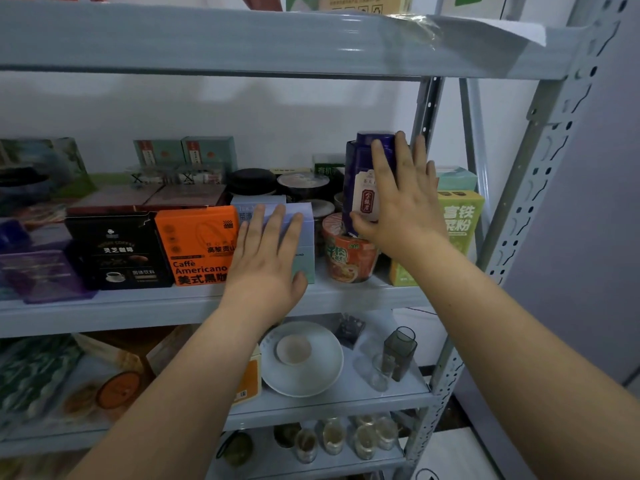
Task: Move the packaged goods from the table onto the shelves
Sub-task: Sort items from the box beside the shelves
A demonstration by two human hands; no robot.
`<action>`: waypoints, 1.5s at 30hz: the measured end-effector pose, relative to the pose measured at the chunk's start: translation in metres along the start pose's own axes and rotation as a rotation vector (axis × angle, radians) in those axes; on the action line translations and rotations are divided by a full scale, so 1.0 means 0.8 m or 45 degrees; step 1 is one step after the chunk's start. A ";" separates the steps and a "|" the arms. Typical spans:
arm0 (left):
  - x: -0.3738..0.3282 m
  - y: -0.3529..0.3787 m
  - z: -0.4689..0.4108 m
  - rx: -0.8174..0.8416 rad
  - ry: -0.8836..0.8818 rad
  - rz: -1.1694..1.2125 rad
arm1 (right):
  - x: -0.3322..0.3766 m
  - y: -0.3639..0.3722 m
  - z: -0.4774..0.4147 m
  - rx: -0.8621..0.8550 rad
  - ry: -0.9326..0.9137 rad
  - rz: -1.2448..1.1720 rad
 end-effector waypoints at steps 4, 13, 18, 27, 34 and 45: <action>-0.002 0.004 0.004 -0.133 0.038 0.003 | 0.004 0.011 0.026 -0.017 -0.045 -0.062; 0.013 0.020 0.018 -0.267 0.333 0.063 | 0.037 0.056 0.111 -0.042 0.012 0.006; 0.008 0.037 0.044 -0.232 0.557 0.167 | 0.066 0.063 0.181 0.052 0.171 0.091; -0.102 0.057 0.134 -0.082 1.080 0.464 | 0.097 0.017 0.378 0.253 0.631 0.358; -0.212 0.027 0.278 0.046 1.516 0.749 | 0.146 -0.066 0.570 0.243 1.050 0.488; -0.324 -0.116 0.697 0.282 2.481 0.884 | 0.436 -0.249 0.947 0.120 2.028 0.756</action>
Point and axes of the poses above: each hand's wrist, its own z-axis away from the middle knuckle, its own y-axis out of the palm, x = y × z, the point moved 2 cm from there along -z, towards the middle knuckle, and after that the axes turned 7 degrees about x, right-handed, at the moved point
